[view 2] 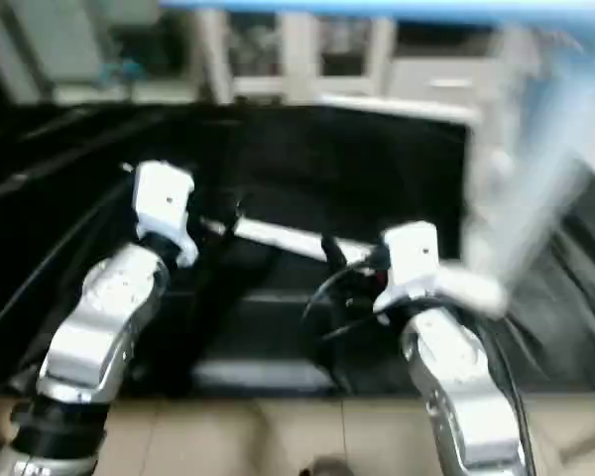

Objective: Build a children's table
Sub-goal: Flip table

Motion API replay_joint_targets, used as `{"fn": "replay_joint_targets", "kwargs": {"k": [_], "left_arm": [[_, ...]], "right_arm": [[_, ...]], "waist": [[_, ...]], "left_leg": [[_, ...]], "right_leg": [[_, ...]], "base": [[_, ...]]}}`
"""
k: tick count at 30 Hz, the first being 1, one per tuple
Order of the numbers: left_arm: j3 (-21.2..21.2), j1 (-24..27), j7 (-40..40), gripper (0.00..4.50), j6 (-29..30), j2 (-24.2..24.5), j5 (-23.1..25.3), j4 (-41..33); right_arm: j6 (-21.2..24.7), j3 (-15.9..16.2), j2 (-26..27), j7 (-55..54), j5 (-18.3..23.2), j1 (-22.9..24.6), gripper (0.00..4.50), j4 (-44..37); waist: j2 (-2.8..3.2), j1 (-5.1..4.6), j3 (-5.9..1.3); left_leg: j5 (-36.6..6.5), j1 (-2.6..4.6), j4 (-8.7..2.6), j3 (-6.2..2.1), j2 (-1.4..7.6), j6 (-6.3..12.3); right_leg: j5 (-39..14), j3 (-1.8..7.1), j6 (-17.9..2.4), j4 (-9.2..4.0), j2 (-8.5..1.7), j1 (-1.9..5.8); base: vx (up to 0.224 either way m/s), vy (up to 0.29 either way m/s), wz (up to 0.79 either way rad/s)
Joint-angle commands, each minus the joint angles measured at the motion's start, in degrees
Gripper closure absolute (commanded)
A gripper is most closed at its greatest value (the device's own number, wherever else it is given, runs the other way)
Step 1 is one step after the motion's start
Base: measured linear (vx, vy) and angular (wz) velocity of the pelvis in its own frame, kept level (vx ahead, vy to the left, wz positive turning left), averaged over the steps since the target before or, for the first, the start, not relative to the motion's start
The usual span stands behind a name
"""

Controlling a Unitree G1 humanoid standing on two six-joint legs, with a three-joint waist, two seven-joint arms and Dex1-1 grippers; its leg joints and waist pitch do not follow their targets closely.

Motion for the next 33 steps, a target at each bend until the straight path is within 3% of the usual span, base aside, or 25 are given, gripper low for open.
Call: {"fn": "replay_joint_targets", "kwargs": {"k": [1, 2, 3, 4, 6, 9, 13, 15, 16, 18, 19, 20, 21, 22, 23, 24, 25, 26, 27, 28, 29, 30, 31, 32, 33], "left_arm": [[0.78, 0.27, 0.18, 0.01, 0.57, -0.05, -0.47, -0.51], [0.88, 0.26, 0.19, 0.01, 0.43, -0.12, -0.50, -0.50], [0.95, 0.22, 0.16, 0.01, 0.33, -0.18, -0.58, -0.44], [0.94, 0.13, 0.17, 0.01, 0.27, -0.18, -0.65, -0.34], [0.69, -0.05, -0.23, 0.01, 0.03, -0.04, -0.74, -0.07], [0.48, -0.31, -0.22, 0.01, 0.27, -0.01, -0.27, 0.24], [0.84, -0.58, -0.63, 0.01, 0.10, -0.22, -0.36, 0.58], [0.95, -0.61, -0.71, 0.01, 0.03, -0.16, -0.37, 0.62], [1.08, -0.70, -0.77, 0.01, -0.04, -0.01, -0.46, 0.71], [1.07, -0.56, -0.98, 0.01, -0.22, 0.47, -0.62, 0.59], [1.05, -0.51, -1.10, 0.01, -0.24, 0.71, -0.57, 0.56], [1.29, -0.27, -1.43, 0.01, -0.27, 1.27, -0.60, 0.35], [1.46, -0.21, -1.56, 0.01, -0.27, 1.51, -0.64, 0.33], [1.48, -0.21, -1.58, 0.01, -0.27, 1.53, -0.64, 0.34], [1.78, 0.12, -1.78, 0.01, -0.24, 1.97, -0.65, 0.10], [1.93, 0.37, -1.90, 0.01, -0.20, 2.20, -0.66, -0.11], [1.97, 0.62, -1.93, 0.01, -0.16, 2.36, -0.58, -0.33], [2.01, 1.07, -1.92, 0.01, -0.01, 2.52, -0.51, -0.84], [2.01, 1.10, -1.88, 0.01, 0.06, 2.51, -0.49, -0.92], [2.04, 1.24, -1.83, 0.01, 0.31, 2.48, -0.54, -1.14], [2.17, 1.36, -1.82, 0.01, 0.64, 2.35, -0.80, -1.28], [3.17, 1.87, -1.70, 0.01, 2.32, 1.46, -2.53, -1.88], [3.69, 2.23, -2.01, 0.01, 2.95, 1.08, -3.67, -2.24], [3.79, 2.39, -2.10, 0.01, 3.06, 1.06, -3.84, -2.43], [3.49, 2.49, -2.32, 0.01, 2.45, 1.50, -3.37, -2.49]], "right_arm": [[0.47, -0.07, -0.20, -0.05, -0.25, 0.48, 0.00, -1.20], [0.55, -0.08, -0.24, -0.11, -0.18, 0.52, 0.00, -1.33], [0.64, -0.08, -0.25, -0.16, -0.12, 0.56, 0.00, -1.46], [0.73, -0.12, -0.23, -0.16, -0.10, 0.53, 0.00, -1.50], [0.94, -0.04, -0.07, -0.19, -0.20, 0.46, 0.00, -1.59], [1.28, 0.08, 0.14, -0.39, -0.32, 0.26, 0.00, -1.71], [1.75, 0.04, 0.41, -0.94, -0.21, 0.43, 0.00, -2.40], [1.85, 0.04, 0.57, -1.14, -0.13, 0.59, 0.00, -2.78], [1.96, -0.03, 0.85, -1.54, -0.04, 0.75, 0.00, -3.33], [1.86, -0.18, 1.31, -2.06, -0.01, 1.07, 0.00, -4.06], [1.79, -0.23, 1.40, -2.18, -0.03, 1.19, 0.00, -4.27], [1.56, -0.16, 1.44, -2.28, -0.11, 1.90, 0.00, -5.05], [1.37, -0.15, 1.35, -2.20, -0.16, 2.30, 0.00, -5.41], [1.34, -0.15, 1.33, -2.19, -0.17, 2.34, 0.00, -5.45], [1.40, -0.35, 1.08, -2.22, -0.26, 3.41, 0.00, -6.23], [1.52, -0.51, 1.02, -2.23, -0.23, 4.11, 0.00, -6.89], [1.66, -0.84, 0.99, -2.33, -0.12, 4.87, 0.00, -7.60], [2.11, -1.50, 1.28, -2.63, 0.30, 6.04, 0.00, -8.83], [2.23, -1.66, 1.32, -2.67, 0.42, 6.19, 0.00, -9.01], [2.39, -1.81, 1.37, -2.69, 0.59, 6.45, 0.00, -9.29], [2.47, -1.83, 1.38, -2.68, 0.67, 6.60, 0.00, -9.44], [2.64, -1.63, 1.34, -2.59, 0.88, 7.17, 0.00, -9.94], [2.62, -1.30, 1.27, -2.48, 0.92, 7.54, 0.00, -10.20], [2.54, -1.05, 1.16, -2.33, 0.97, 7.70, 0.00, -10.32], [2.35, -0.71, 1.03, -2.12, 1.03, 7.85, 0.00, -10.47]], "waist": [[1.40, -1.03, -3.90], [0.66, -0.31, -3.04], [0.10, -0.28, -2.68], [-0.77, 0.25, -2.29], [-1.25, -0.23, -1.38], [-0.91, -1.07, -1.46], [-0.12, -3.06, -2.06], [0.71, -4.17, -2.16], [1.03, -4.93, -1.98], [1.02, -5.40, -2.37], [0.55, -5.59, -2.57], [-0.73, -5.64, -2.99], [-1.83, -5.55, -3.62], [-3.97, -3.96, -4.58], [-3.41, -3.51, -4.41], [-2.95, -3.41, -4.20], [-2.23, -3.45, -4.48], [0.38, -3.71, -4.13], [3.12, -3.52, -4.87], [3.24, -5.81, -4.76], [1.89, -5.32, -5.19], [1.95, -4.87, -4.39], [1.90, -4.30, -4.22], [0.21, -3.48, -4.80], [-1.40, -1.79, -5.45]], "left_leg": [[30.15, 3.37, -5.44, -3.25, 10.45, 3.69], [14.86, 2.60, -5.55, -0.31, 7.50, 2.46], [6.58, 2.23, -5.45, 0.99, 5.85, 1.63], [-5.65, 2.29, -5.65, 2.98, 4.22, 0.52], [-15.69, 2.97, -7.22, 3.64, 4.57, -0.09], [-18.81, 2.58, -8.33, 3.13, 4.92, -0.98], [-18.84, 2.81, -9.82, 1.25, 6.86, -3.48], [-19.30, 3.48, -11.42, -0.83, 9.74, -1.65], [-20.20, 3.42, -13.00, -2.09, 12.31, 0.85], [-17.97, 3.55, -13.54, -1.99, 13.51, 6.11], [-16.46, 3.19, -12.97, -0.99, 12.68, 9.42], [-14.39, 2.49, -10.29, 1.21, 9.12, 12.36], [-12.66, 1.60, -6.66, 3.93, 4.23, 12.96], [-9.49, -0.92, 2.87, 6.65, -2.17, 13.37], [-4.22, -3.61, 4.23, 5.77, -1.94, 11.63], [-2.21, -4.11, 4.12, 5.30, -1.85, 10.76], [0.24, -4.28, 1.95, 4.48, -1.09, 10.67], [4.75, -2.36, -2.87, 2.84, 1.86, 13.71], [8.08, 0.98, -5.03, -0.70, 8.25, 14.56], [15.84, 3.57, -9.50, -8.60, 19.83, 23.09], [27.72, 5.50, -6.69, -7.83, 16.70, 25.18], [34.81, 3.61, -6.40, -5.05, 12.54, 29.04], [34.62, 2.63, -6.45, -2.96, 9.97, 29.74], [29.68, 1.79, -3.28, -0.43, 4.22, 26.61], [20.12, -1.49, -0.26, 2.24, -0.03, 19.64]], "right_leg": [[9.82, 1.22, -8.69, -0.39, -6.34, 0.80], [3.40, 1.66, -10.40, -2.82, -7.03, 1.52], [0.67, 2.28, -12.03, -4.00, -7.35, 1.92], [-9.12, 3.21, -13.18, -5.59, -7.89, 2.43], [-27.83, 3.15, -8.76, -7.07, -7.77, 1.75], [-30.77, 2.49, -5.10, -7.26, -7.76, 1.90], [-16.13, 0.80, -4.75, -6.62, -5.66, 2.58], [-10.77, -0.51, -5.68, -5.27, -5.01, 2.46], [-9.29, -1.50, -5.76, -3.53, -5.29, 2.39], [-6.67, -2.05, -6.77, -1.40, -6.14, 1.98], [-5.80, -1.89, -9.92, -1.94, -6.91, 1.97], [-4.97, -1.42, -16.31, -4.63, -7.44, 1.93], [-4.86, -1.06, -20.26, -7.09, -7.14, 2.75], [-10.41, 0.85, -23.54, -10.04, -9.19, 5.90], [-7.44, 1.56, -23.63, -9.20, -9.50, 7.29], [-5.16, 0.80, -22.11, -9.01, -9.36, 7.21], [-2.56, -0.39, -16.49, -9.18, -8.29, 7.14], [-4.51, -3.92, -5.93, -10.01, -5.18, 5.39], [-5.48, -5.69, 0.26, -8.72, -4.67, 4.25], [-17.72, -5.33, 6.83, 4.08, -5.38, -1.24], [-16.48, -2.64, 4.56, 8.75, -5.92, -6.01], [-9.18, -0.86, 2.21, 7.95, -5.80, -5.15], [-6.24, -0.75, 1.70, 6.17, -5.15, -3.85], [2.78, 1.28, 0.84, -0.53, -6.31, -1.21], [8.60, 3.40, 2.89, -3.38, -10.25, 1.67]], "base": [[-0.037, 0.041, 0.19], [-0.037, 0.041, 0.19], [-0.054, 0.036, 0.27], [-0.061, 0.012, 0.21], [-0.062, 0.012, 0.18], [-0.040, 0.016, 0.05], [0.000, 0.000, 0.00], [0.000, 0.000, 0.00], [0.025, -0.056, 0.07], [0.032, -0.086, 0.06], [0.047, -0.162, 0.03], [0.047, -0.162, 0.03], [0.061, -0.169, 0.03], [0.065, -0.160, 0.07], [0.065, -0.160, 0.07], [0.049, -0.150, 0.03], [0.032, -0.120, 0.05], [0.032, -0.120, 0.05], [0.023, -0.090, 0.08], [0.027, -0.082, 0.01], [0.027, -0.082, 0.01], [0.007, -0.093, 0.07], [-0.030, -0.120, 0.08], [-0.030, -0.120, 0.08], [-0.041, -0.167, -0.09]]}}
